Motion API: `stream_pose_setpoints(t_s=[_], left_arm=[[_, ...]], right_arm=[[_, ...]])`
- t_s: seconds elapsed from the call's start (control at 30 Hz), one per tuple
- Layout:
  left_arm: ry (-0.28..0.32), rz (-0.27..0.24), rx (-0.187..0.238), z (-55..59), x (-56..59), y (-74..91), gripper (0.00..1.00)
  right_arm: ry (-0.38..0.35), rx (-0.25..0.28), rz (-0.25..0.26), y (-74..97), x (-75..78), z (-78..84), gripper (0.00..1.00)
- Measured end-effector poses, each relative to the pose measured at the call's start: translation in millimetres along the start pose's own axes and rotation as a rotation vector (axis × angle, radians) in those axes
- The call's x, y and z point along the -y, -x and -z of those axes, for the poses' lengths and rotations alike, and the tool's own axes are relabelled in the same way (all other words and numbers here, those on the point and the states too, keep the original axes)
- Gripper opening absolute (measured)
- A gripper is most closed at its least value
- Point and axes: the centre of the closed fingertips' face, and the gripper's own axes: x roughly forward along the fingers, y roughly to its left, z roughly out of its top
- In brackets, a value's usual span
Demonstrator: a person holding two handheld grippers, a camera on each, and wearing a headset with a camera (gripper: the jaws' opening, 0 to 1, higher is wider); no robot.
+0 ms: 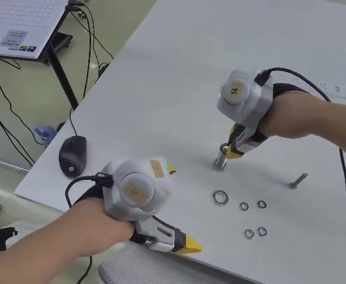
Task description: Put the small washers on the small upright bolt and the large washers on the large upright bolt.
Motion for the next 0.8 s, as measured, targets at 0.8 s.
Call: stream_pose_setpoints(t_s=[0.8], left_arm=[[-0.002, 0.005, -0.011, 1.2, -2.2, -1.4, 0.91]], right_arm=[[0.003, -0.008, -0.022, -11.7, -12.3, -1.5, 0.21]])
